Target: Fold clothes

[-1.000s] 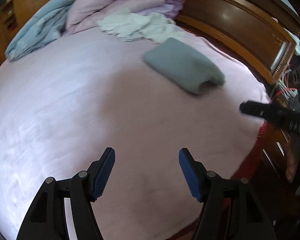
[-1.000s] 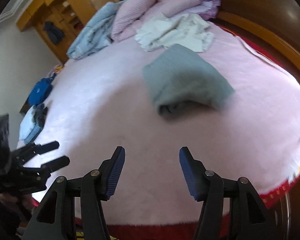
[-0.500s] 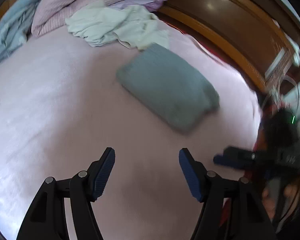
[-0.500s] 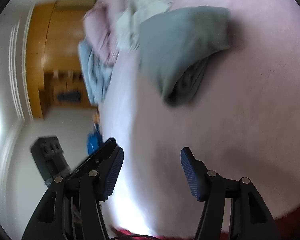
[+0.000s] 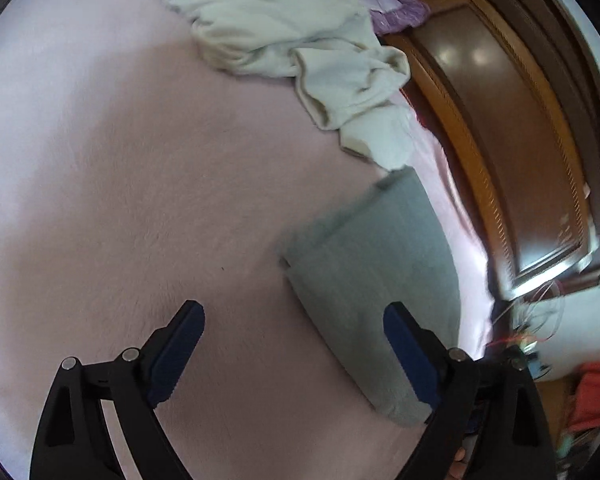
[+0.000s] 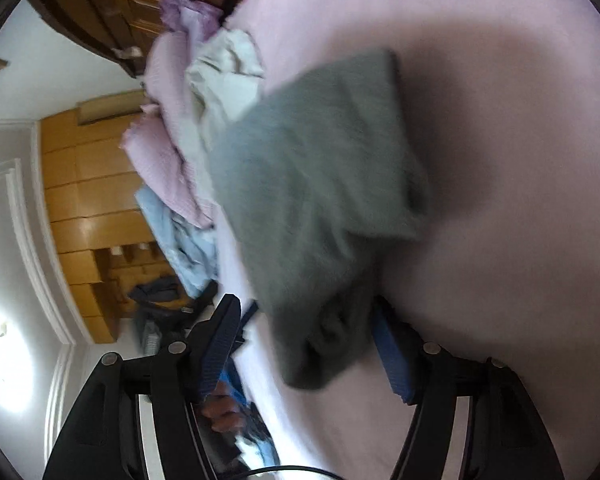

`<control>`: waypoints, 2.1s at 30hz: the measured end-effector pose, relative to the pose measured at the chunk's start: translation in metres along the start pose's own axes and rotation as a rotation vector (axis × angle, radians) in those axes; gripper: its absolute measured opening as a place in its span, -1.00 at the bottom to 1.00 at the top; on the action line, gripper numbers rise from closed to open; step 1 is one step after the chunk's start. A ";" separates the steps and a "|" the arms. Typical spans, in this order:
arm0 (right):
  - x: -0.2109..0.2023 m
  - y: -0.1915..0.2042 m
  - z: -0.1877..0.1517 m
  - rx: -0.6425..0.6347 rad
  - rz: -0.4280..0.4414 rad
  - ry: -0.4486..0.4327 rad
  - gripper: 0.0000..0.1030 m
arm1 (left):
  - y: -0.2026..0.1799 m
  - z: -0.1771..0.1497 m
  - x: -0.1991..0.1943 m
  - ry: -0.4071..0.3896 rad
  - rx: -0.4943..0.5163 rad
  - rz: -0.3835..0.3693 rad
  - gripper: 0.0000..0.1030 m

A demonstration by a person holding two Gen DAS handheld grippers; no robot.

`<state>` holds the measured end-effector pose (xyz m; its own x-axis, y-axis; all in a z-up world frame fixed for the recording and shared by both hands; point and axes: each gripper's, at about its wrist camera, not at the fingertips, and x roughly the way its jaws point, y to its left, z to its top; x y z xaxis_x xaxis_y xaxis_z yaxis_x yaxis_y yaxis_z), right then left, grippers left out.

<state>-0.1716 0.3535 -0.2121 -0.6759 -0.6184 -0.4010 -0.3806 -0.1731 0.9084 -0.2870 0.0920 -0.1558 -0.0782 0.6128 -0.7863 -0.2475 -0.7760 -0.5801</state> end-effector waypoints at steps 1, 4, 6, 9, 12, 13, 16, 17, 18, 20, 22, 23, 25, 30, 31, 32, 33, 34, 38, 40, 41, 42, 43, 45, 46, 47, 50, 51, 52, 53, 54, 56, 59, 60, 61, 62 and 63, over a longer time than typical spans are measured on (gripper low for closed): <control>0.003 0.002 0.002 -0.009 0.010 -0.005 0.35 | 0.008 0.001 0.003 0.000 -0.020 -0.033 0.76; 0.011 0.007 0.005 -0.034 0.040 -0.022 0.38 | 0.023 0.005 0.011 -0.003 -0.079 -0.117 0.90; 0.015 0.011 0.007 -0.062 0.044 -0.014 0.38 | 0.023 0.009 0.016 -0.002 -0.094 -0.173 0.98; 0.012 0.011 0.007 -0.062 0.079 -0.019 0.37 | 0.015 0.016 0.028 0.023 -0.091 -0.224 0.98; 0.007 0.001 0.007 -0.027 0.128 -0.016 0.35 | 0.007 0.023 0.040 0.048 -0.089 -0.274 0.98; 0.007 -0.002 0.008 -0.015 0.140 -0.014 0.31 | 0.004 0.025 0.043 0.057 -0.088 -0.291 0.97; 0.008 -0.008 0.008 0.009 0.146 -0.016 0.22 | -0.005 0.032 0.053 0.060 -0.080 -0.357 0.97; 0.009 -0.010 0.008 0.010 0.143 -0.015 0.17 | -0.007 0.033 0.057 0.067 -0.085 -0.403 0.97; 0.010 -0.011 0.008 0.012 0.140 -0.014 0.03 | -0.010 0.033 0.059 0.063 -0.086 -0.424 0.96; 0.011 -0.016 0.008 0.025 0.136 -0.003 -0.27 | -0.016 0.033 0.063 0.055 -0.089 -0.465 0.89; 0.010 -0.022 0.010 0.056 0.154 0.008 -0.36 | -0.019 0.033 0.066 0.049 -0.078 -0.443 0.41; 0.010 -0.021 0.010 0.048 0.148 0.013 -0.37 | -0.017 0.032 0.064 0.035 -0.083 -0.425 0.23; 0.009 -0.012 0.011 -0.009 0.109 0.026 -0.42 | -0.012 0.030 0.059 0.006 -0.094 -0.387 -0.49; 0.002 0.013 0.009 -0.173 0.001 0.054 -0.46 | -0.008 -0.004 0.027 -0.068 -0.088 -0.409 -0.56; 0.000 0.015 0.008 -0.192 -0.009 0.058 -0.46 | -0.007 -0.010 0.021 -0.083 -0.087 -0.413 -0.57; -0.002 0.018 0.007 -0.218 -0.022 0.068 -0.46 | -0.006 -0.017 0.014 -0.097 -0.086 -0.417 -0.57; -0.003 0.022 0.006 -0.250 -0.043 0.086 -0.47 | -0.005 -0.023 0.008 -0.112 -0.085 -0.422 -0.57; -0.004 0.026 0.005 -0.285 -0.066 0.109 -0.47 | -0.004 -0.030 0.001 -0.127 -0.084 -0.426 -0.57; -0.005 0.046 -0.002 -0.442 -0.147 0.265 -0.47 | 0.004 -0.066 -0.027 -0.181 -0.092 -0.432 -0.57; -0.004 0.053 -0.011 -0.509 -0.168 0.347 -0.46 | 0.015 -0.099 -0.043 -0.195 -0.122 -0.419 -0.57; -0.001 0.058 -0.018 -0.549 -0.185 0.403 -0.46 | 0.021 -0.121 -0.049 -0.193 -0.159 -0.415 -0.57; 0.005 0.061 -0.024 -0.584 -0.209 0.455 -0.46 | 0.028 -0.142 -0.054 -0.190 -0.196 -0.411 -0.57; 0.013 0.065 -0.030 -0.619 -0.239 0.496 -0.46 | 0.032 -0.157 -0.055 -0.184 -0.221 -0.396 -0.57; 0.026 0.066 -0.041 -0.678 -0.309 0.556 -0.41 | 0.041 -0.186 -0.057 -0.171 -0.271 -0.366 -0.58; 0.031 0.065 -0.047 -0.700 -0.344 0.575 -0.26 | 0.043 -0.193 -0.055 -0.169 -0.278 -0.334 -0.61; 0.033 0.064 -0.049 -0.706 -0.366 0.582 -0.22 | 0.044 -0.196 -0.054 -0.169 -0.285 -0.306 -0.61; 0.024 0.063 -0.052 -0.683 -0.397 0.561 -0.15 | 0.037 -0.192 -0.058 -0.169 -0.271 -0.209 -0.50; 0.016 0.066 -0.054 -0.684 -0.406 0.540 -0.15 | 0.035 -0.190 -0.059 -0.169 -0.266 -0.177 -0.50; 0.001 0.068 -0.059 -0.719 -0.423 0.498 -0.15 | 0.026 -0.190 -0.069 -0.195 -0.216 -0.093 -0.51; -0.014 0.072 -0.065 -0.761 -0.443 0.452 -0.15 | 0.017 -0.190 -0.078 -0.220 -0.165 -0.009 -0.52; -0.028 0.080 -0.071 -0.821 -0.469 0.395 -0.15 | 0.008 -0.191 -0.088 -0.246 -0.114 0.075 -0.52; -0.038 0.097 -0.080 -0.918 -0.474 0.313 -0.23 | -0.012 -0.198 -0.108 -0.317 -0.003 0.190 -0.52; -0.041 0.104 -0.112 -0.964 -0.395 0.348 -0.42 | -0.045 -0.201 -0.114 -0.337 0.104 0.179 -0.52; -0.040 0.105 -0.123 -0.978 -0.380 0.361 -0.45 | -0.054 -0.200 -0.112 -0.330 0.126 0.167 -0.52; -0.035 0.099 -0.131 -0.989 -0.402 0.378 -0.48 | -0.063 -0.199 -0.110 -0.323 0.147 0.155 -0.52; -0.028 0.092 -0.138 -0.998 -0.427 0.393 -0.48 | -0.062 -0.197 -0.099 -0.291 0.146 0.168 -0.52; -0.021 0.086 -0.139 -1.003 -0.463 0.399 -0.48 | -0.060 -0.194 -0.088 -0.259 0.143 0.180 -0.52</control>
<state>-0.1027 0.2453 -0.1091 -0.2897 -0.5035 -0.8140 0.2495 -0.8608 0.4436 -0.0782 0.0560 -0.0929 -0.3712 0.4995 -0.7828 -0.3391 -0.8577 -0.3865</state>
